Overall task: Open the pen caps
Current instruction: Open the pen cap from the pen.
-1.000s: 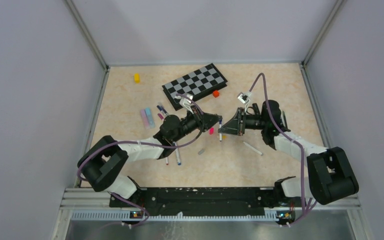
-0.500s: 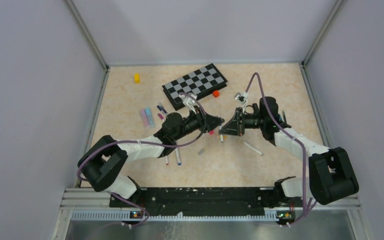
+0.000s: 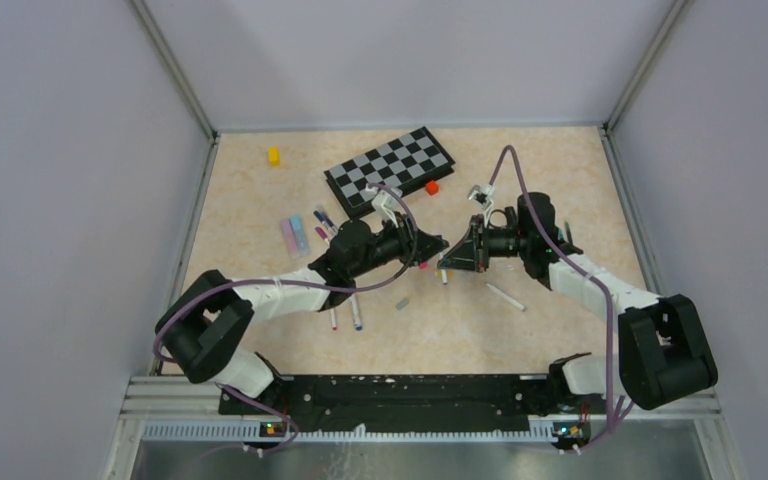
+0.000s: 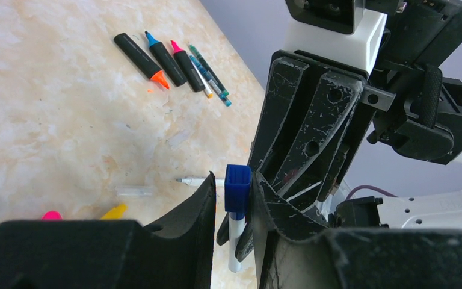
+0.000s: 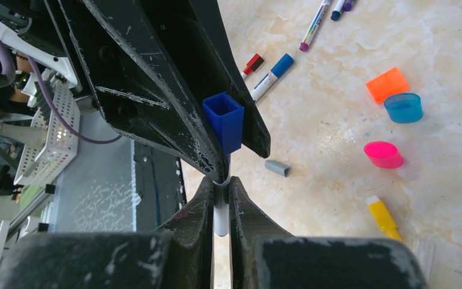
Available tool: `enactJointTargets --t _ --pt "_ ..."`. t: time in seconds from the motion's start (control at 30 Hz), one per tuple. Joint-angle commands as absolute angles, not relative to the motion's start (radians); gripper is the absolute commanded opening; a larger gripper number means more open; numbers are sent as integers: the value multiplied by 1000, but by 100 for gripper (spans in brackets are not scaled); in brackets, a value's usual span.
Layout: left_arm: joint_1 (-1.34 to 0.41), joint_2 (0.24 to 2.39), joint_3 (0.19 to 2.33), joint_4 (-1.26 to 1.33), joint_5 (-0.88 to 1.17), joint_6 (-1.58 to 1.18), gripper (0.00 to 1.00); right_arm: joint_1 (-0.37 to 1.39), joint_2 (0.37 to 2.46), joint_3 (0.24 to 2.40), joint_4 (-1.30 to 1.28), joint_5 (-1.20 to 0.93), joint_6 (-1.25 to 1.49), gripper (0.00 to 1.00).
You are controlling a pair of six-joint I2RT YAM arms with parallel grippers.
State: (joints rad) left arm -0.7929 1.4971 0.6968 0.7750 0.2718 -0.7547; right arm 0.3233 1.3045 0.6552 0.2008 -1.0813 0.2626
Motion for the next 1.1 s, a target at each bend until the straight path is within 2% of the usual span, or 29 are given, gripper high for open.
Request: enactJointTargets --t 0.0,0.1,0.33,0.47,0.5,0.67,0.73,0.83,0.9,0.97,1.0,1.07 --pt "-788 1495 744 761 276 -728 30 332 1285 704 196 -1070 222 0" --pt "-788 1490 741 763 267 -728 25 331 1285 701 194 -1068 218 0" --pt "-789 1486 750 762 263 -726 23 332 1287 696 193 -1067 210 0" --pt "-789 1493 750 779 278 -730 4 331 1288 693 195 -1064 209 0" --pt "-789 1495 750 786 282 -733 0 332 1290 693 196 -1063 210 3" --pt "-790 1505 743 811 288 -748 0 332 1295 690 226 -1072 249 28" --pt "-789 1506 744 815 288 -750 0 332 1295 685 244 -1078 267 33" --pt "-788 1508 741 824 288 -753 0 332 1298 678 271 -1083 290 35" --pt "-788 1508 740 834 288 -757 0 333 1297 675 282 -1086 298 32" --pt "-789 1508 738 848 282 -759 0 332 1298 671 293 -1096 299 13" --pt "-788 1504 739 857 277 -759 0 332 1298 668 298 -1105 293 0" --pt "-774 1495 742 883 254 -770 0 333 1297 671 269 -1128 243 0"
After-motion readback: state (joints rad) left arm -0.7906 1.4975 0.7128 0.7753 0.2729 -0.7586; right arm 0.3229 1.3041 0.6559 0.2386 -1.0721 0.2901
